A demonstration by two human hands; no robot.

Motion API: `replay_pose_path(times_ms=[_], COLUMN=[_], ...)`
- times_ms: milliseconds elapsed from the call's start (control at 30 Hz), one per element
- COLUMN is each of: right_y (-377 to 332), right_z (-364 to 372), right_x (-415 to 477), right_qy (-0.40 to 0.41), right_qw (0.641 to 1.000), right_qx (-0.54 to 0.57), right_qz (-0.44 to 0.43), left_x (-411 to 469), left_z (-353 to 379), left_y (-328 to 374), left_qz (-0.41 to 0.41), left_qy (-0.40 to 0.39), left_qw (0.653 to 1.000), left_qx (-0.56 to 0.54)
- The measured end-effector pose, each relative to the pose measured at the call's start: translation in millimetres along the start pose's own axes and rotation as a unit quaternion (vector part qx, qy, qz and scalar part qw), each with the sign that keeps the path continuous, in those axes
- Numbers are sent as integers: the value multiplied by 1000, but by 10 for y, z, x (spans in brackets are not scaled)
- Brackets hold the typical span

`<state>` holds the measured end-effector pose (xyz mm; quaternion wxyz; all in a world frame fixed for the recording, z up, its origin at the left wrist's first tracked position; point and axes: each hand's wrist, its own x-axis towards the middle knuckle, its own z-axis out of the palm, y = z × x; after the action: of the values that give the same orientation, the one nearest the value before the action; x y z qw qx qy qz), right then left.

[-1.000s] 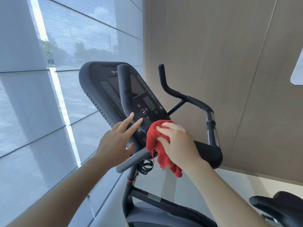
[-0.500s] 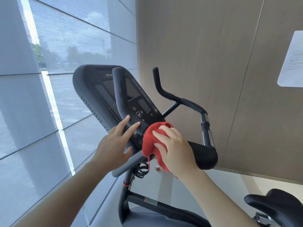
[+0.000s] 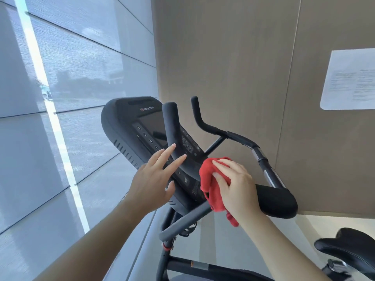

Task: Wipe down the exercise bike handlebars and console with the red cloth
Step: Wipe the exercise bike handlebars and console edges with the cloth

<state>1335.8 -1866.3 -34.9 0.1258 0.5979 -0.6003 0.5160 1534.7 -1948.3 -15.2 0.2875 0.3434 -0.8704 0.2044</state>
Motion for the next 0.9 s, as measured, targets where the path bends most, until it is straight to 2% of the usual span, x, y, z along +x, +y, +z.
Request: replay_pose_path(times_ms=[67, 233, 500, 667, 900], right_y=[-137, -326, -323, -417, -214], right_z=[93, 313, 368, 433, 277], right_x=[110, 196, 54, 207, 47], right_qy=[-10, -109, -65, -76, -45], right_qw=[1000, 992, 984, 985, 992], right_qx=[1, -58, -166, -154, -116], right_qz=[-1, 11, -23, -24, -34], left_x=[60, 268, 319, 316, 309], left_z=[-49, -156, -26, 66, 127], left_y=[-107, -312, -415, -407, -389], left_qz=[5, 31, 63, 55, 47], left_qy=[15, 53, 44, 26, 22], left_qw=[1000, 998, 995, 995, 994], left_qx=[-3, -26, -63, -76, -98])
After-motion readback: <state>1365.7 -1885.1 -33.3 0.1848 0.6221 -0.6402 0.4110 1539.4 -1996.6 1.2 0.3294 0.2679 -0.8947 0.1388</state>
